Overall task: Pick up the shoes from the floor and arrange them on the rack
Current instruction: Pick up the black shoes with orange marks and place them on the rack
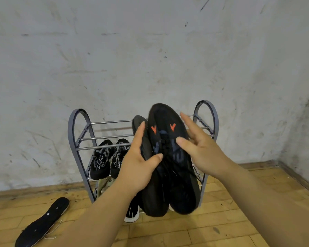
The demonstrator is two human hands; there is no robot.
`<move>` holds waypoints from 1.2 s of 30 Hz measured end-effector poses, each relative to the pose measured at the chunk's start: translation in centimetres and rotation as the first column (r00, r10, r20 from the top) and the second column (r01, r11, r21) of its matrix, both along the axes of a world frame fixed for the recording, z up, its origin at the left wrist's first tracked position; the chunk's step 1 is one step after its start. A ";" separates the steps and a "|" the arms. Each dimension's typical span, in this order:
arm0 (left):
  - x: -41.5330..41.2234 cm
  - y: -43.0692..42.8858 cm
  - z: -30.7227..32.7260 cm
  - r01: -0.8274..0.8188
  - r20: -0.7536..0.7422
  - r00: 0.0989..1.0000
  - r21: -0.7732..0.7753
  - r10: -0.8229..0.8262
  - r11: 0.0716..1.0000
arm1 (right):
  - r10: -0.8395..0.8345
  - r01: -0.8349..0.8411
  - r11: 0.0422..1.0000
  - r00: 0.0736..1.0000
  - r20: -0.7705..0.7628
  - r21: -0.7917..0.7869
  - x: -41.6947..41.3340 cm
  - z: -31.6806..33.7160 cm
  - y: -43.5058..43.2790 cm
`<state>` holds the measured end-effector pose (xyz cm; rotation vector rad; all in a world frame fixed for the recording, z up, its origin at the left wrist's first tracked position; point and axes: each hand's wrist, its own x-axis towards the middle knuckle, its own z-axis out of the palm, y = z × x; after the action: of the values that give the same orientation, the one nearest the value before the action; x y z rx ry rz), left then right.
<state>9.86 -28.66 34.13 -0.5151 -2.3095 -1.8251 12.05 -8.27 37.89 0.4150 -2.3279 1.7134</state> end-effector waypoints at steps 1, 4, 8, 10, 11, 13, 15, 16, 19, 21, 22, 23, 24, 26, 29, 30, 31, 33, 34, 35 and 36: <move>-0.2 -0.3 0.2 -0.030 0.017 0.999 0.041 0.030 0.999 | 0.044 -0.045 0.996 0.999 0.025 0.075 0.1 -0.1 -0.1; -0.6 -1.3 0.4 -0.093 0.090 0.993 0.135 0.081 0.986 | 0.123 -0.145 0.974 0.983 0.133 0.171 0.4 -0.6 -0.4; -0.7 -1.8 0.3 -0.110 0.169 0.983 0.204 0.075 0.973 | 0.149 -0.173 0.976 0.974 0.170 0.134 0.4 -1.8 -1.2; -0.9 -1.8 0.6 -0.129 0.243 0.968 0.294 0.057 0.947 | 0.112 -0.123 0.990 0.981 0.158 0.065 -0.1 -2.2 -1.2; -1.0 -1.7 0.8 -0.146 0.289 0.956 0.348 0.042 0.926 | 0.085 -0.091 0.996 0.984 0.158 0.028 -0.3 -2.3 -1.2; -1.2 -1.6 1.4 -0.179 0.360 0.933 0.432 0.013 0.884 | 0.058 -0.051 0.998 0.984 0.169 -0.040 -0.7 -2.4 -1.3; -1.3 -1.9 1.6 -0.183 0.393 0.919 0.497 -0.032 0.848 | 0.058 -0.041 0.994 0.983 0.172 -0.099 -1.1 -2.5 -1.6; -1.3 -2.1 1.7 -0.165 0.399 0.915 0.519 -0.067 0.838 | 0.061 -0.038 0.991 0.983 0.171 -0.132 -1.2 -2.6 -1.8; -1.1 -3.0 1.6 -0.058 0.375 0.909 0.550 -0.184 0.833 | 0.069 -0.030 0.976 0.982 0.178 -0.214 -1.6 -2.7 -2.3; -1.1 -3.3 1.6 0.009 0.339 0.912 0.548 -0.232 0.836 | 0.061 -0.010 0.966 0.980 0.190 -0.259 -2.0 -2.9 -2.5; -1.1 -3.4 1.7 0.037 0.323 0.913 0.544 -0.249 0.838 | 0.050 0.006 0.961 0.979 0.195 -0.278 -2.3 -3.0 -2.6; -1.0 -3.5 1.8 0.062 0.306 0.915 0.537 -0.263 0.841 | 0.037 0.023 0.956 0.979 0.199 -0.294 -2.5 -3.0 -2.6; -0.9 -3.5 1.8 0.086 0.287 0.919 0.527 -0.272 0.846 | 0.027 0.038 0.951 0.979 0.202 -0.307 -2.7 -3.1 -2.6; -1.0 -3.6 1.8 0.127 0.245 0.929 0.491 -0.276 0.862 | 0.011 0.058 0.946 0.977 0.211 -0.318 -3.0 -3.3 -2.6; -1.0 -3.4 1.8 0.104 0.213 0.956 0.391 -0.200 0.915 | -0.005 0.076 0.945 0.975 0.221 -0.318 -3.4 -3.6 -2.6; -0.9 -3.2 1.7 0.075 0.203 0.967 0.355 -0.156 0.932 | -0.004 0.079 0.943 0.974 0.226 -0.322 -3.5 -3.7 -2.7; -1.0 -3.1 1.5 0.032 0.200 0.975 0.323 -0.101 0.946 | -0.002 0.079 0.942 0.974 0.228 -0.326 -3.6 -3.7 -2.7; -1.2 -2.9 1.2 -0.067 0.194 0.981 0.269 0.014 0.961 | -0.001 0.078 0.942 0.973 0.231 -0.325 -3.7 -4.0 -2.9; -1.3 -2.8 1.0 -0.102 0.195 0.979 0.243 0.054 0.965 | -0.002 0.079 0.944 0.973 0.232 -0.322 -3.8 -4.1 -3.0; -1.5 -2.8 0.8 -0.121 0.202 0.976 0.229 0.074 0.966 | -0.007 0.085 0.942 0.972 0.233 -0.324 -3.9 -4.2 -3.2; -1.6 -2.7 0.7 -0.127 0.221 0.972 0.239 0.073 0.963 | -0.013 0.093 0.938 0.972 0.237 -0.333 -3.9 -4.3 -3.3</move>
<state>8.30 -31.35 34.81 -0.1709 -2.1314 -2.1728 8.13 -11.62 33.63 0.0900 -2.0935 2.1872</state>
